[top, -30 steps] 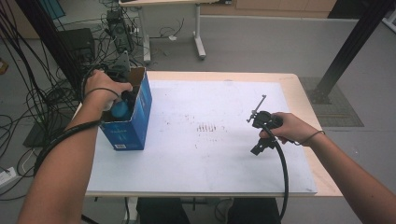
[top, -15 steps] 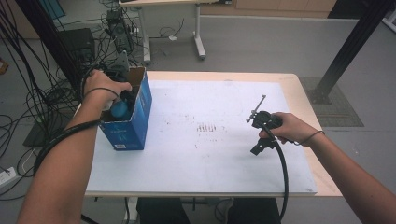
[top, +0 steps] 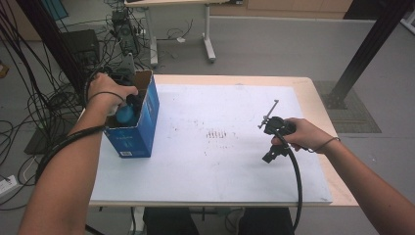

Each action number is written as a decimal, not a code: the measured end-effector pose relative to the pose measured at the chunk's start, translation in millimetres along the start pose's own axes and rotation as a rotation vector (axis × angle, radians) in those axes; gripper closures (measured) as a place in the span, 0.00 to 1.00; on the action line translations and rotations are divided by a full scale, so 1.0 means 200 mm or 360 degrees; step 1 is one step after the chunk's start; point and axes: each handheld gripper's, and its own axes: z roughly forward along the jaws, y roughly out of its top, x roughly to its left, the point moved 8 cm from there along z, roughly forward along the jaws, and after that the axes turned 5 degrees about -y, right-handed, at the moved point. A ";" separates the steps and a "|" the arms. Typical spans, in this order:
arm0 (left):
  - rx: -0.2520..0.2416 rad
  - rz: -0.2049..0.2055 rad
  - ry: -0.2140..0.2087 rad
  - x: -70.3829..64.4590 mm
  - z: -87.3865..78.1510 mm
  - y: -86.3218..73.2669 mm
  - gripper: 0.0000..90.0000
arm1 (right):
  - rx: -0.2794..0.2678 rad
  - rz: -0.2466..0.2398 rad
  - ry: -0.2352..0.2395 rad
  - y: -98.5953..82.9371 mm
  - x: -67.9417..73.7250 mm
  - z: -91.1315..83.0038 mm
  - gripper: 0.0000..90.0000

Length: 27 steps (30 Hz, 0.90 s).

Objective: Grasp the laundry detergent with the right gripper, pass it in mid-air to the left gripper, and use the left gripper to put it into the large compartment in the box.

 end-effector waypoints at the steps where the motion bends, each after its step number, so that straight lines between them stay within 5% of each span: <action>1: 0.0001 -0.0003 -0.0001 0.00 0.00 0.00 0.42 | 0.0000 0.0000 0.0000 0.00 0.00 0.00 0.08; 27: 0.0017 0.0018 -0.0010 -0.01 0.00 0.01 0.33 | 0.0008 0.0001 0.0007 0.00 -0.01 0.01 0.08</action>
